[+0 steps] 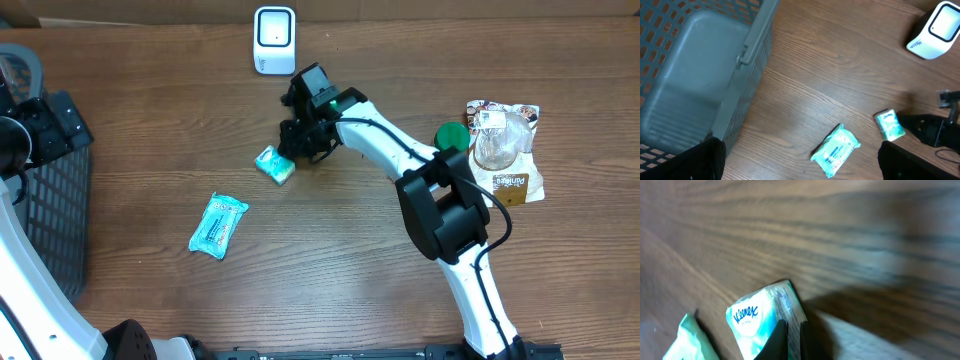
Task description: Scan the item barcode
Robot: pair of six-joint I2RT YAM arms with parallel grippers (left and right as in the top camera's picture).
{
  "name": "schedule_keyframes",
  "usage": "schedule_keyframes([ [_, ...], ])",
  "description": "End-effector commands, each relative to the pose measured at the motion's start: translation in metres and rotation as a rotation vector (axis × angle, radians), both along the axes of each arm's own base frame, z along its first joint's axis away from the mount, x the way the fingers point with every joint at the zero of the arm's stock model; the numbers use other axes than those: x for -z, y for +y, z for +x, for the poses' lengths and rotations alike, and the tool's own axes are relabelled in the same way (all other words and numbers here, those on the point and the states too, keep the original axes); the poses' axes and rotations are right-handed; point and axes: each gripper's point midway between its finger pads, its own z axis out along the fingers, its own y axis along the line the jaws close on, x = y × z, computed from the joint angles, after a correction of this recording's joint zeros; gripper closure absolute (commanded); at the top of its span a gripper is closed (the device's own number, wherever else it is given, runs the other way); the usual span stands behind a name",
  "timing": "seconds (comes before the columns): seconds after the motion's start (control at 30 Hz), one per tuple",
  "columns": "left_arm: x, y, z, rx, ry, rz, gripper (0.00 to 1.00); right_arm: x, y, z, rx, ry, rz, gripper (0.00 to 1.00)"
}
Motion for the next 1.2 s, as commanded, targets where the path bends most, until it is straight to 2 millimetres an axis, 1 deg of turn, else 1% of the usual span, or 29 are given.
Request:
schedule_keyframes([
  [0.0, -0.002, -0.002, 0.002, 0.020, -0.008, 0.003, 0.00, -0.023, -0.001, 0.012, -0.029, -0.037, 0.030, 0.93],
  [0.07, -0.002, -0.002, 0.002, 0.020, -0.008, 0.003, 0.01, -0.036, -0.010, 0.019, -0.028, -0.041, 0.023, 0.92],
  [0.13, -0.002, -0.002, 0.002, 0.020, -0.008, 0.003, 0.00, -0.049, -0.021, 0.023, -0.037, -0.043, 0.010, 0.87],
  [0.2, -0.002, -0.002, 0.002, 0.020, -0.008, 0.003, 0.00, -0.056, -0.030, 0.022, -0.056, -0.039, -0.006, 0.81],
  [0.23, -0.002, -0.002, 0.002, 0.020, -0.008, 0.003, 0.00, -0.055, -0.033, 0.020, -0.061, -0.030, -0.014, 0.76],
  [0.27, -0.002, -0.002, 0.002, 0.020, -0.008, 0.003, 0.00, -0.054, -0.036, 0.016, -0.077, -0.020, -0.024, 0.74],
  [0.33, -0.002, -0.002, 0.002, 0.020, -0.008, 0.003, 0.00, -0.047, -0.040, 0.008, -0.110, 0.003, -0.046, 0.73],
  [0.5, -0.002, -0.002, 0.002, 0.020, -0.008, 0.003, 0.01, -0.026, -0.032, -0.022, -0.216, 0.040, -0.075, 0.73],
  [0.6, -0.002, -0.002, 0.002, 0.020, -0.008, 0.003, 0.00, -0.014, -0.022, -0.042, -0.287, 0.052, -0.082, 0.73],
  [0.7, -0.002, -0.002, 0.002, 0.020, -0.008, 0.003, 0.00, -0.008, -0.014, -0.052, -0.319, 0.052, -0.086, 0.72],
  [0.8, -0.002, -0.002, 0.002, 0.020, -0.008, 0.003, 0.01, -0.006, -0.007, -0.054, -0.327, 0.044, -0.081, 0.69],
  [0.93, -0.002, -0.002, 0.002, 0.020, -0.008, 0.003, 0.00, 0.000, -0.003, -0.051, -0.299, 0.052, -0.076, 0.69],
  [1.1, -0.002, -0.002, 0.002, 0.020, -0.008, 0.003, 0.00, 0.007, 0.005, -0.052, -0.278, 0.084, -0.036, 0.68],
  [1.17, -0.002, -0.002, 0.002, 0.020, -0.008, 0.003, 0.00, 0.006, 0.007, -0.049, -0.273, 0.075, -0.031, 0.63],
])
